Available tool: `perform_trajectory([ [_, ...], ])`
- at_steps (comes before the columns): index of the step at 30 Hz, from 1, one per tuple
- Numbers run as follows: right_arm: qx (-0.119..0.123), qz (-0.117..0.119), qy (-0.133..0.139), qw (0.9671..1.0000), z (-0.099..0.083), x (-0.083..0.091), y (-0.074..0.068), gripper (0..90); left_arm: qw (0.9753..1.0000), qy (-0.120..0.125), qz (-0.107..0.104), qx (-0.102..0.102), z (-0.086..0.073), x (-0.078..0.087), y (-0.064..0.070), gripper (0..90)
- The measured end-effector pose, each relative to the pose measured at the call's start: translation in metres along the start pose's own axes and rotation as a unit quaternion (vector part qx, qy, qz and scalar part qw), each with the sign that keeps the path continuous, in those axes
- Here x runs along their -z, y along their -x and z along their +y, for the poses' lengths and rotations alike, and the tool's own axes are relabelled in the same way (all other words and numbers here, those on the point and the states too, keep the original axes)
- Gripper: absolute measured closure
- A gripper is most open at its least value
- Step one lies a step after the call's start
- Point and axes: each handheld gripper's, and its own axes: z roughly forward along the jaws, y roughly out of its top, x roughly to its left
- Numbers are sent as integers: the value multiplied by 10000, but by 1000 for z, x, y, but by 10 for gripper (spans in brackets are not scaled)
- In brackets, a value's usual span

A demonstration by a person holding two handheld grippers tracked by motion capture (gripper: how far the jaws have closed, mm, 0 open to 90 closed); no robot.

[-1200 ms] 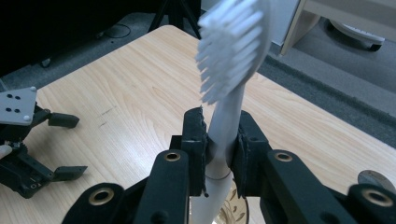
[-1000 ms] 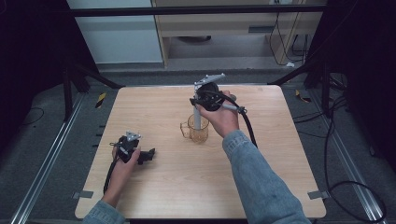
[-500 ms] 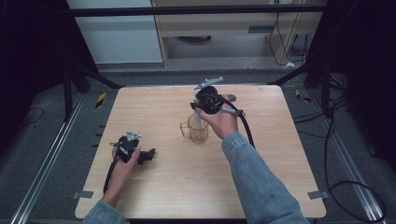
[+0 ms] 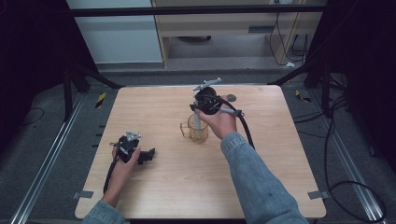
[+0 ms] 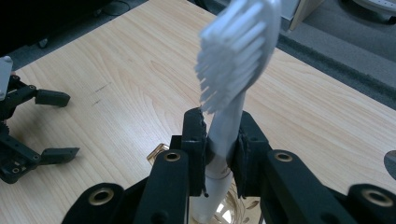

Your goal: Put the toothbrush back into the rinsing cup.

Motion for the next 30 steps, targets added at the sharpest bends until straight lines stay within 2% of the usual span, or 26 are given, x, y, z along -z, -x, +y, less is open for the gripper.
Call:
perform_trajectory([
  [30,-74,22,-135,9999,-2,-11,2,767,10000,-3,-4,-3,0,0,0,0],
])
